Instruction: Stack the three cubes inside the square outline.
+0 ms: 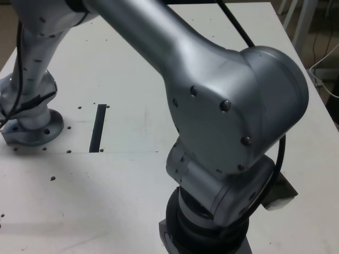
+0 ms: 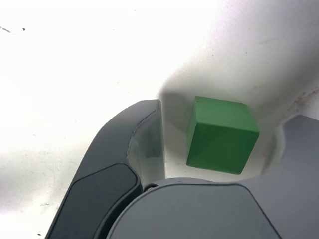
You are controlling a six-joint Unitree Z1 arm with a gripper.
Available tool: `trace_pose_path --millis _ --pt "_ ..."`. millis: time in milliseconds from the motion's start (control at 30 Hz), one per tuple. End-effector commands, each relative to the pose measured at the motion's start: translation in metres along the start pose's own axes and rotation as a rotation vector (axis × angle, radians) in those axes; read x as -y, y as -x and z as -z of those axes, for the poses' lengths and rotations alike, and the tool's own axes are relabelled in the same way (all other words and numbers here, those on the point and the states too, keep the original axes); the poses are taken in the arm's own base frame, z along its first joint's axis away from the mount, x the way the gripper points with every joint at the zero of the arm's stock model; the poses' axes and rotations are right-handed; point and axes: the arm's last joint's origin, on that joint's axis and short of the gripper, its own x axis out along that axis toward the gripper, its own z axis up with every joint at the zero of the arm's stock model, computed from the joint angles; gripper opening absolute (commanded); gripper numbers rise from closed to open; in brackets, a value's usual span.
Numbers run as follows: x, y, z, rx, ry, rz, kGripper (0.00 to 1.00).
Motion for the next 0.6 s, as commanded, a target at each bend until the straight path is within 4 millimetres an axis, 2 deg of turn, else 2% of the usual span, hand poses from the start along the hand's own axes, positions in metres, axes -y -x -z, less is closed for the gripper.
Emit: trace_pose_path --millis 0,567 --pt "0.0004 -0.0025 -0.0006 -0.009 0.002 0.006 0.2" --pt "0.0026 -0.0062 -0.0006 -0.026 0.001 0.013 0.19"
